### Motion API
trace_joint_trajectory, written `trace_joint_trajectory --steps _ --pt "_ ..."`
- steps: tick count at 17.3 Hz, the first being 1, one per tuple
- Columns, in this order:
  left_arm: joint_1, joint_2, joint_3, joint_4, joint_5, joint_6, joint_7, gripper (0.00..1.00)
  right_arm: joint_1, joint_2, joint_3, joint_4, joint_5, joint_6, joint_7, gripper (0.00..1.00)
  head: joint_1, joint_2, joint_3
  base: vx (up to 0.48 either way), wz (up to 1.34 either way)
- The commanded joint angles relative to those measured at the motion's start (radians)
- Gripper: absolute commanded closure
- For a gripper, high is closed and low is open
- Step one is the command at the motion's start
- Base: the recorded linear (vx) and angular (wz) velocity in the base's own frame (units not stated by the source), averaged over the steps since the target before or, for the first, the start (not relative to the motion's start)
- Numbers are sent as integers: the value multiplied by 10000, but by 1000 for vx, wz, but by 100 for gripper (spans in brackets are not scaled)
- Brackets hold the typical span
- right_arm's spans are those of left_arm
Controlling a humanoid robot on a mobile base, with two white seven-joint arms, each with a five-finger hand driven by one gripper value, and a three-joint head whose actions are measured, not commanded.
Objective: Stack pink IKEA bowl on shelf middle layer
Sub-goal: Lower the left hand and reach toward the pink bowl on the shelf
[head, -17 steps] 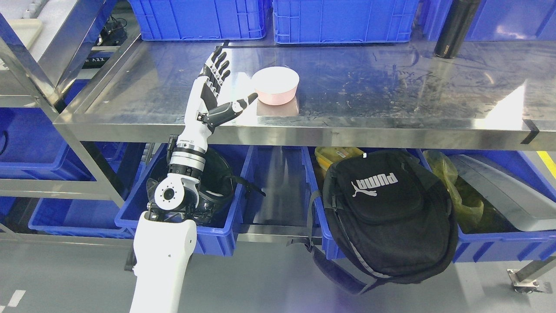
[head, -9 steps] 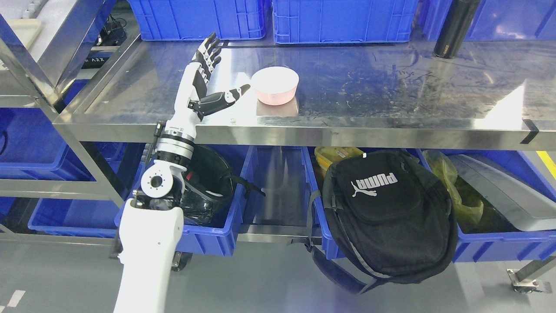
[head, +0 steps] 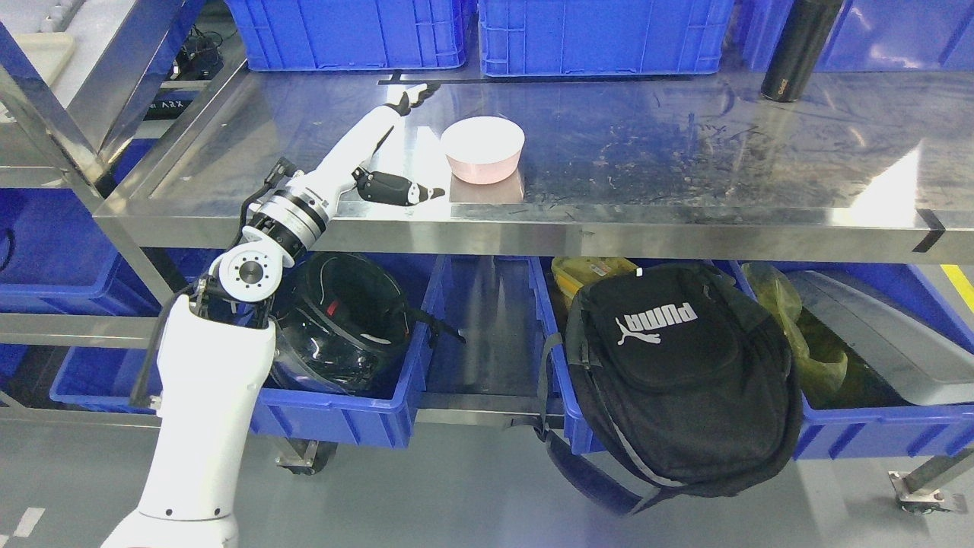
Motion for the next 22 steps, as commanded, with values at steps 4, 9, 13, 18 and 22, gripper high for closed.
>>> trace_joint_trajectory --steps 4,9,13,18,22 --pt "-1737 1084 -1837 -389 -3084 306 -2568 2 230 -175 0 -175 0 5 -5 0 0 0 0 0 0" --pt "-1677 1053 -1883 -145 -4280 338 -2664 4 230 -175 0 -175 0 5 -5 0 0 0 0 0 0" --pt "-1829 319 -1898 667 -4312 215 -2572 10 230 -175 0 -175 0 5 -5 0 0 0 0 0 0" --pt "-2182 -557 -1913 1879 -4556 -305 -2419 19 230 -175 0 -175 0 5 -5 0 0 0 0 0 0" --pt "-2259 -880 -1898 2708 -4986 -583 -2035 21 230 -175 0 -175 0 5 -5 0 0 0 0 0 0"
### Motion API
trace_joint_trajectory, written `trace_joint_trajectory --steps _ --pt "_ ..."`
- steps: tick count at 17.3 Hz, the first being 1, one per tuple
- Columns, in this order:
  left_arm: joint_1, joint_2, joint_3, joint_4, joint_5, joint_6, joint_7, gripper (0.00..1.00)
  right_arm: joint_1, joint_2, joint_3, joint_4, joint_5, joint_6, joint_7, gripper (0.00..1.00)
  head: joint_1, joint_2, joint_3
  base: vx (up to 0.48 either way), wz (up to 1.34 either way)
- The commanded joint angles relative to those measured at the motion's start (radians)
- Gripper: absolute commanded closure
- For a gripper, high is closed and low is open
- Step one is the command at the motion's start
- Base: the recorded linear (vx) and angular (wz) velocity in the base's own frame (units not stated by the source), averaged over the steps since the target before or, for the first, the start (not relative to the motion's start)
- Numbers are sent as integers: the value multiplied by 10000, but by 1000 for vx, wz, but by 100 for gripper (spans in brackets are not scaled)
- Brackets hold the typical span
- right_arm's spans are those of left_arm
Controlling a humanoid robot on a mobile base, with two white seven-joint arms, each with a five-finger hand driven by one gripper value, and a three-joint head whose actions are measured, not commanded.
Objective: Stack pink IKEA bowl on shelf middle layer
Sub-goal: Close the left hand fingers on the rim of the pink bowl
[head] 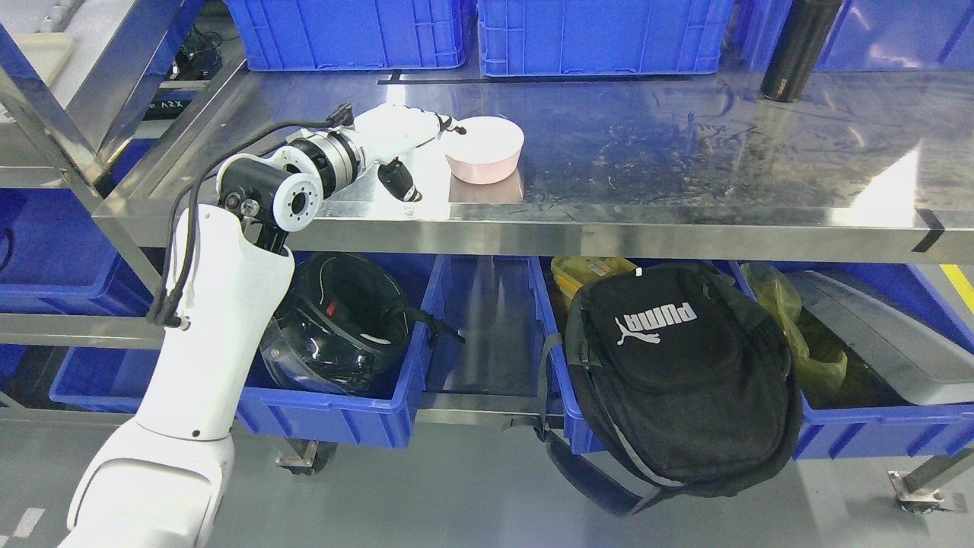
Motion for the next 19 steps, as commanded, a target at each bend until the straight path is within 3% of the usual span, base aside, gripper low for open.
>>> trace_joint_trajectory --steps 1,8,19 --pt "-232 -910 -198 1740 -655 -172 239 22 230 -175 0 -175 0 5 -4 0 0 0 0 0 0" --pt "-892 -1661 -121 3074 -718 -525 576 31 230 -175 0 -175 0 5 -4 0 0 0 0 0 0" --pt "-1491 -2045 -228 4288 -718 -556 685 43 230 -175 0 -175 0 5 -4 0 0 0 0 0 0"
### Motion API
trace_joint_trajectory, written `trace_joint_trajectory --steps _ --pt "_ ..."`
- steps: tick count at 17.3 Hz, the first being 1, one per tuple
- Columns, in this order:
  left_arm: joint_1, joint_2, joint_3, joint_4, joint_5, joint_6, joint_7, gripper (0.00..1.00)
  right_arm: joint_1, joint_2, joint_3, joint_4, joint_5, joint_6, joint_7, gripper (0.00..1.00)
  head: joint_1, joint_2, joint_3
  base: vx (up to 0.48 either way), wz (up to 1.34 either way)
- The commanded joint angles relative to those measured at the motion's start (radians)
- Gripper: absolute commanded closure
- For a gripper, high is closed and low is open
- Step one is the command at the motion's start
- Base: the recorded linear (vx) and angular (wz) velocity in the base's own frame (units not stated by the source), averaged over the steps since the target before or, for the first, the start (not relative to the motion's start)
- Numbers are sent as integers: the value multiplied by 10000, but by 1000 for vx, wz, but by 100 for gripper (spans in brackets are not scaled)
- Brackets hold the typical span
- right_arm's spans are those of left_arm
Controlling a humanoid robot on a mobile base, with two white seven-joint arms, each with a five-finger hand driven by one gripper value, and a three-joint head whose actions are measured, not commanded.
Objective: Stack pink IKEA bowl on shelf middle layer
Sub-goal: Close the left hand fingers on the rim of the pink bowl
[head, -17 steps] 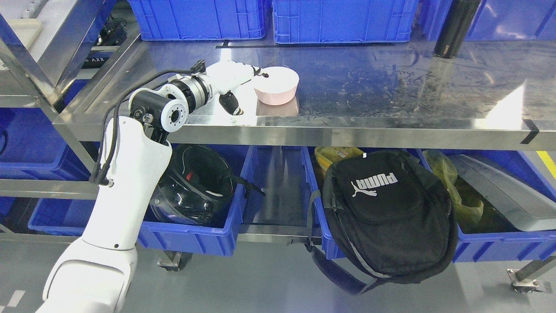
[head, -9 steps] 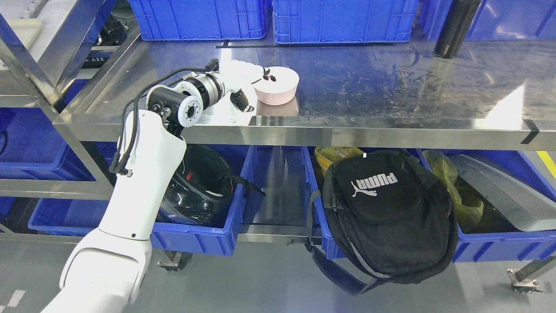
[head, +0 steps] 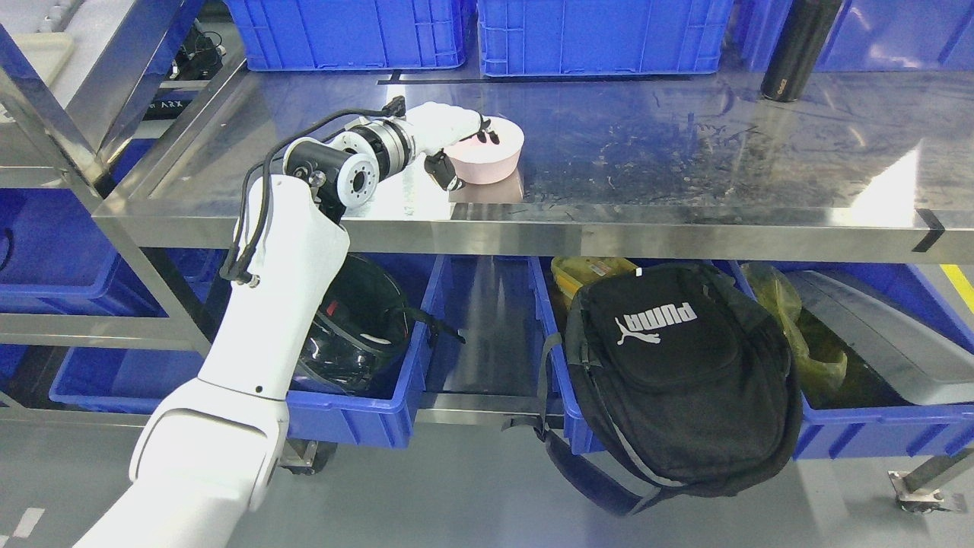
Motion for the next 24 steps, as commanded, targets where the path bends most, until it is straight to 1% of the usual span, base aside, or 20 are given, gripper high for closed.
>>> trace_joint_trajectory --steps 1,5,7,9,11,12,13,14,16,18,21,22,24 --pt "-237 -636 -69 1346 -35 -5 -2 46 230 -175 0 -175 0 4 -6 0 0 0 0 0 0" --pt "-237 -636 -54 1499 -112 -5 -2 57 230 -175 0 -175 0 4 -6 0 0 0 0 0 0" --pt "-237 -636 22 1499 -112 -50 -17 69 230 -175 0 -175 0 4 -6 0 0 0 0 0 0" --pt "-252 -636 221 1499 -112 -295 -17 79 230 -175 0 -175 0 4 -6 0 0 0 0 0 0" --pt "-252 -621 588 1484 -112 -769 -47 89 230 -175 0 -175 0 4 -6 0 0 0 0 0 0" --pt "-237 -560 833 1469 -112 -1288 -78 98 230 -175 0 -175 0 4 -6 0 0 0 0 0 0" --pt "-207 -559 1109 1469 -112 -1885 -78 99 230 -175 0 -175 0 4 -6 0 0 0 0 0 0" --pt "-146 -574 1400 1423 -112 -2119 -78 100 230 -175 0 -175 0 4 -6 0 0 0 0 0 0" --pt "-99 -574 1724 1255 -82 -2259 13 99 230 -175 0 -175 0 4 -6 0 0 0 0 0 0" --pt "-84 -514 2275 537 40 -2534 -17 99 230 -175 0 -175 0 4 -6 0 0 0 0 0 0" --pt "-38 -589 3455 -232 622 -4814 -246 100 230 -175 0 -175 0 4 -6 0 0 0 0 0 0" --pt "23 -620 3702 -538 776 -5095 -429 100 230 -175 0 -175 0 4 -6 0 0 0 0 0 0" --pt "268 -621 3964 -1258 1128 -5174 -554 100 230 -175 0 -175 0 4 -6 0 0 0 0 0 0"
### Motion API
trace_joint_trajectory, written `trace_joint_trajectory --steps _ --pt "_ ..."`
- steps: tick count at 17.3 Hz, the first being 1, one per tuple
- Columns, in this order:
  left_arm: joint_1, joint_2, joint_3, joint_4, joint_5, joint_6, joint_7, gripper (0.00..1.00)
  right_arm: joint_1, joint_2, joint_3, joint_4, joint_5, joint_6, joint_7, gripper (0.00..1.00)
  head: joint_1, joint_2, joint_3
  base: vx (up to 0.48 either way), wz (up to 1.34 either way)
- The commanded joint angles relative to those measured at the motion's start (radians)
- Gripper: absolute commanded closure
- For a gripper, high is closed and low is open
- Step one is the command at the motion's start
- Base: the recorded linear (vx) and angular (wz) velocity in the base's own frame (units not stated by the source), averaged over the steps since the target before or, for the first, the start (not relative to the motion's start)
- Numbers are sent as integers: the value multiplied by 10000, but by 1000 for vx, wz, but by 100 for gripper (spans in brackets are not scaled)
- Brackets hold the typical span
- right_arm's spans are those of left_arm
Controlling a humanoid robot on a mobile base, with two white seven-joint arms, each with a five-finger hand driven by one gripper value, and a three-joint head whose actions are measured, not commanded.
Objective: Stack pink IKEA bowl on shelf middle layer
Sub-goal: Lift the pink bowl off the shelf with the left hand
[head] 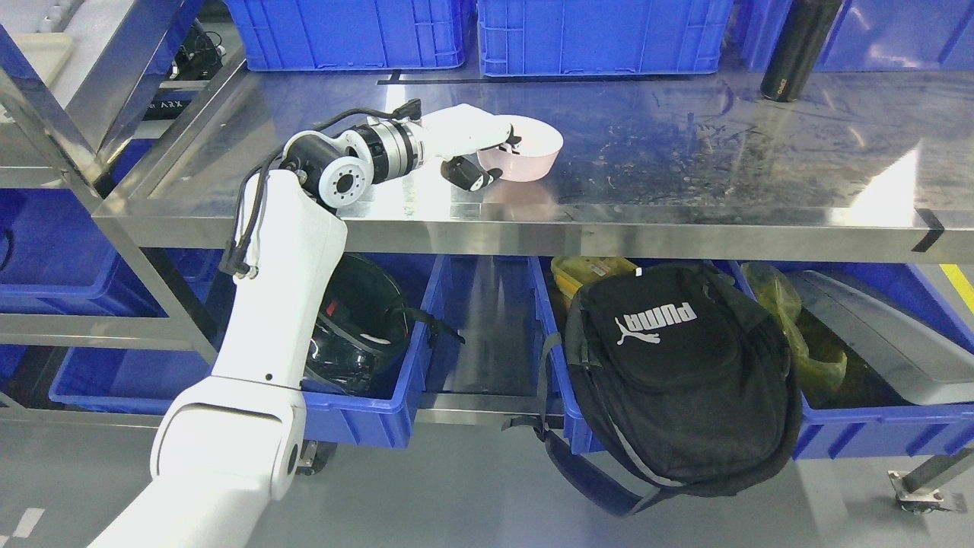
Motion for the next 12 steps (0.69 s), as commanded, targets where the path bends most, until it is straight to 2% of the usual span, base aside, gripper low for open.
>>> trace_joint_trajectory --steps 1,4,7,12 --pt "371 -68 2061 -2015 935 -633 -197 100 231 -175 0 -175 0 4 -6 0 0 0 0 0 0" --pt "1136 -220 1970 -2676 1442 -739 -197 98 231 -175 0 -175 0 4 -6 0 0 0 0 -5 111" --pt "1828 -323 1985 -3045 1551 -1829 -197 98 231 -175 0 -175 0 4 -6 0 0 0 0 10 120" --pt "2151 -323 1649 -3230 1795 -1829 -212 98 231 -175 0 -175 0 4 -6 0 0 0 0 -22 374"
